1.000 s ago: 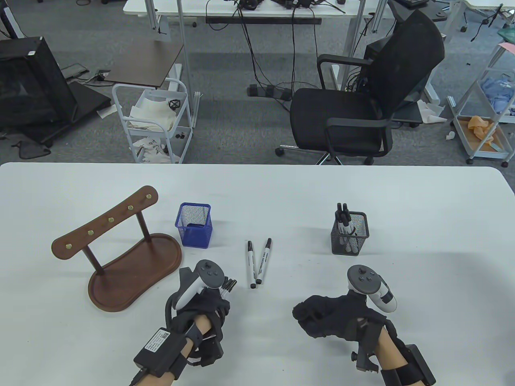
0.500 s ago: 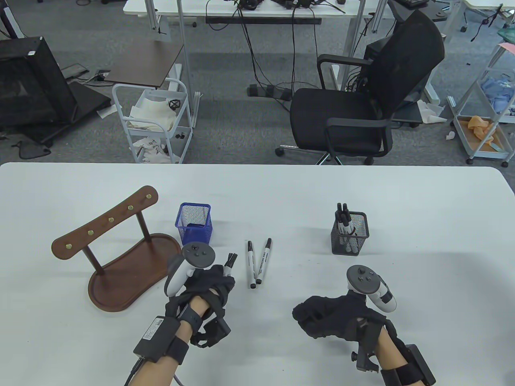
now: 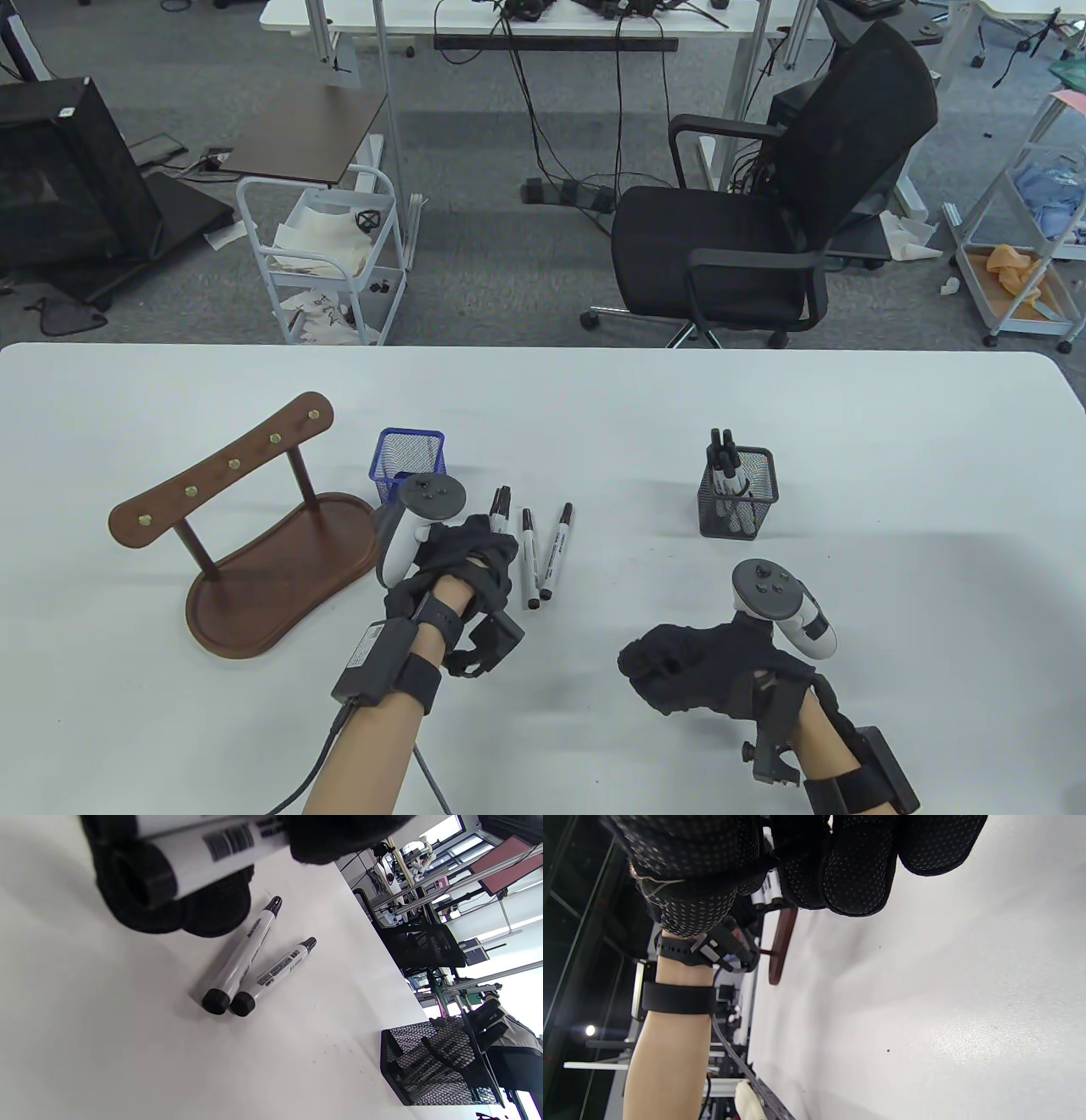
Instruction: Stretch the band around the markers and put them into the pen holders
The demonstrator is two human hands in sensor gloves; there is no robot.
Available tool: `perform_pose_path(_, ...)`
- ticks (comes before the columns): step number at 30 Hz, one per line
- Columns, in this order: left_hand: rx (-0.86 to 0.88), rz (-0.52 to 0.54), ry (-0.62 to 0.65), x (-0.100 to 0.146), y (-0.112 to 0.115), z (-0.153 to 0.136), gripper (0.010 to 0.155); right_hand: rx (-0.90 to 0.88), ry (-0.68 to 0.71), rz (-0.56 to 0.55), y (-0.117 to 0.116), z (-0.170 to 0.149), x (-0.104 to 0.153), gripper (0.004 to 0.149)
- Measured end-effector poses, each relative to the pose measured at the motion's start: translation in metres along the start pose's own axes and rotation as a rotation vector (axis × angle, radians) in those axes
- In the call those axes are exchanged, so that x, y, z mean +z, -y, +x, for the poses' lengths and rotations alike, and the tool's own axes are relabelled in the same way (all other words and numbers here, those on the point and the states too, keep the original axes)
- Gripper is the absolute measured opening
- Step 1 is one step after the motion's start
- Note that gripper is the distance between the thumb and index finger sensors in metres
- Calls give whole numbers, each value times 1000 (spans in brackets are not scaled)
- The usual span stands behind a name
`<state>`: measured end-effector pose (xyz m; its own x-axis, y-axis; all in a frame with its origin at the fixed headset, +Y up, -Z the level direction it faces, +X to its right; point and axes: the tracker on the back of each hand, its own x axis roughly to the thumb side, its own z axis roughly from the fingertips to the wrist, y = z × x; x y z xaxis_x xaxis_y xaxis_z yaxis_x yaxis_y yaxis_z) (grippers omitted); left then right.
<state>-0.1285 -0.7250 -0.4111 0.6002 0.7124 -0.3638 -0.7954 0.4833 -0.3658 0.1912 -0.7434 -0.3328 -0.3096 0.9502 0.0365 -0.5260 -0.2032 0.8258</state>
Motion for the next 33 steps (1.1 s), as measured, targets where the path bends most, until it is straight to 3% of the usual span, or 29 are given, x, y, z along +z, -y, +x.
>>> perform_pose_path(13, 44, 78, -72, -30, 10, 2, 47, -7, 8, 2, 1, 0, 1, 53)
perform_pose_path(20, -82, 96, -102, -39, 17, 3, 69, -8, 9, 1, 2, 0, 1, 53)
perform_pose_path(33, -230, 134, -129, -48, 24, 4, 69, -10, 8, 2, 2, 0, 2, 52)
